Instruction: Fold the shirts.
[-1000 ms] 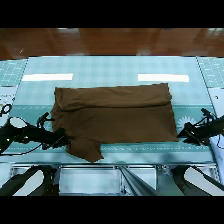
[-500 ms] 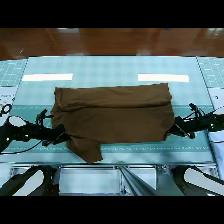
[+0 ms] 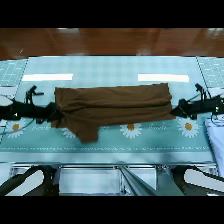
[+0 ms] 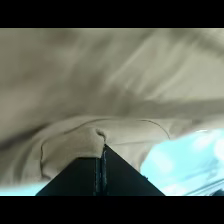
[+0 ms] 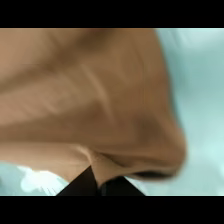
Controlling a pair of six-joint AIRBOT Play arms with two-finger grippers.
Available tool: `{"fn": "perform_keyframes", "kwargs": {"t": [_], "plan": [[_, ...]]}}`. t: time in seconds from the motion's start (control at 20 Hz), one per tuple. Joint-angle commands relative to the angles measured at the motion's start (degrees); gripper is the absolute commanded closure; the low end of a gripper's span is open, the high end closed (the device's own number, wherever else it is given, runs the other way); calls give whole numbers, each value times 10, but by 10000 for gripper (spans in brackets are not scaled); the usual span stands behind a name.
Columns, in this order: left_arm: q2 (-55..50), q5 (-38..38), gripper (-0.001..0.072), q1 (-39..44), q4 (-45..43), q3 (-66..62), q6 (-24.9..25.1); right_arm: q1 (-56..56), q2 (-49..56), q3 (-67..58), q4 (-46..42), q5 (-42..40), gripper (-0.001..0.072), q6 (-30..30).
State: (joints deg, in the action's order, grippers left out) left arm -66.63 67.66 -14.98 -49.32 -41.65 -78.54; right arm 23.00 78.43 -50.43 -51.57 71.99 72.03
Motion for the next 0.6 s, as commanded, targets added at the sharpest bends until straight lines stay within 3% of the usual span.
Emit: {"fn": "perform_keyframes", "kwargs": {"t": [0.0,0.3,0.55], "plan": [[-100,-12,692,-1,47,-108,5,-57,59,-97,42,-47,677,5],[-262,20,692,9,91,-270,5,-74,169,-260,43,-51,677,40],[-315,22,691,8,91,-362,5,-67,217,-327,45,-42,677,48]]}}
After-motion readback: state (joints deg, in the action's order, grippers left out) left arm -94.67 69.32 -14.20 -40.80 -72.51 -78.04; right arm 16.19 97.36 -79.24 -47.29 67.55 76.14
